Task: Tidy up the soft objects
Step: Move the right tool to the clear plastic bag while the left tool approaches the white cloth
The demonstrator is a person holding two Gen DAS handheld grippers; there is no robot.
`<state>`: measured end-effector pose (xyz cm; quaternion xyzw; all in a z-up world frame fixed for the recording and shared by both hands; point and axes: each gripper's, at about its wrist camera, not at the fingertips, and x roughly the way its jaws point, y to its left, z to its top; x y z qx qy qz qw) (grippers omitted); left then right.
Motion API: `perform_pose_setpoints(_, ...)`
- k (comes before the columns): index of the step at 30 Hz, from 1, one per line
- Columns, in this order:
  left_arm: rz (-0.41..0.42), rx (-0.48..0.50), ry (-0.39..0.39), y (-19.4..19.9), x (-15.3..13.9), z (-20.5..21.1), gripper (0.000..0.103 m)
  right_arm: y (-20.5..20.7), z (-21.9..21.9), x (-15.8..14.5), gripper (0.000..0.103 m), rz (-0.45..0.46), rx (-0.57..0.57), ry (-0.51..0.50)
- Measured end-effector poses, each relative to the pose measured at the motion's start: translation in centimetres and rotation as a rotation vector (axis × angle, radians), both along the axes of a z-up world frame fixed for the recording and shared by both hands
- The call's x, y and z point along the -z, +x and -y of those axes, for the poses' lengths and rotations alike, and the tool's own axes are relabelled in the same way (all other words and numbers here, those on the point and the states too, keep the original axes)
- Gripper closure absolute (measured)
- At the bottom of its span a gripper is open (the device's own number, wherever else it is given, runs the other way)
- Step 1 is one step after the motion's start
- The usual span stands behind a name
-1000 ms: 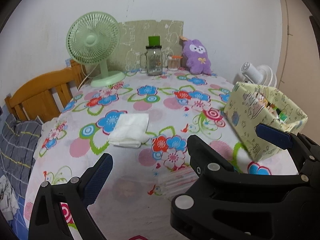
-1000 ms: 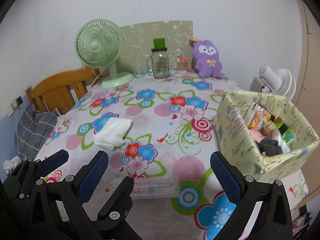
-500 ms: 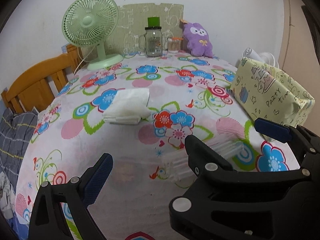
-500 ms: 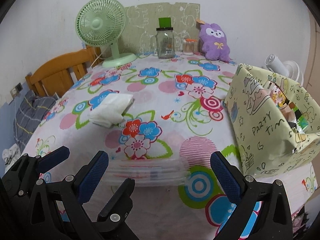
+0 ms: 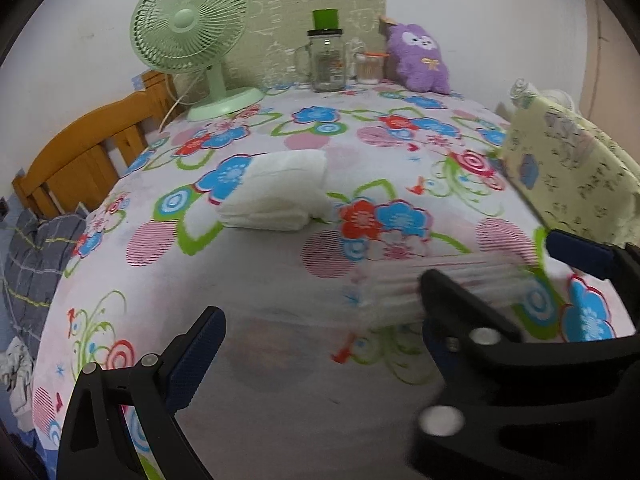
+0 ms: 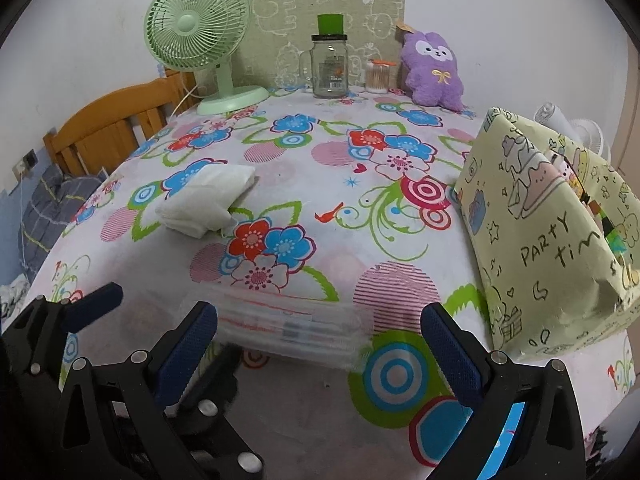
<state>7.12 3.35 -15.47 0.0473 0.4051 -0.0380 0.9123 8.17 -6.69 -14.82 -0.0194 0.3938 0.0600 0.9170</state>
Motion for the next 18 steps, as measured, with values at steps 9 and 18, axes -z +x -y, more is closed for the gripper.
perform_pose_setpoints(9,-0.035,-0.007,0.009,2.5,0.4,-0.3,0.003,1.9,-0.2,-0.2,0.000,0.003,0.001,-0.005)
perform_pose_setpoints(18,-0.068,0.028,-0.023,3.8,0.4,0.1,0.003,4.1,0.0,0.3,0.012,-0.046,-0.020,0.019)
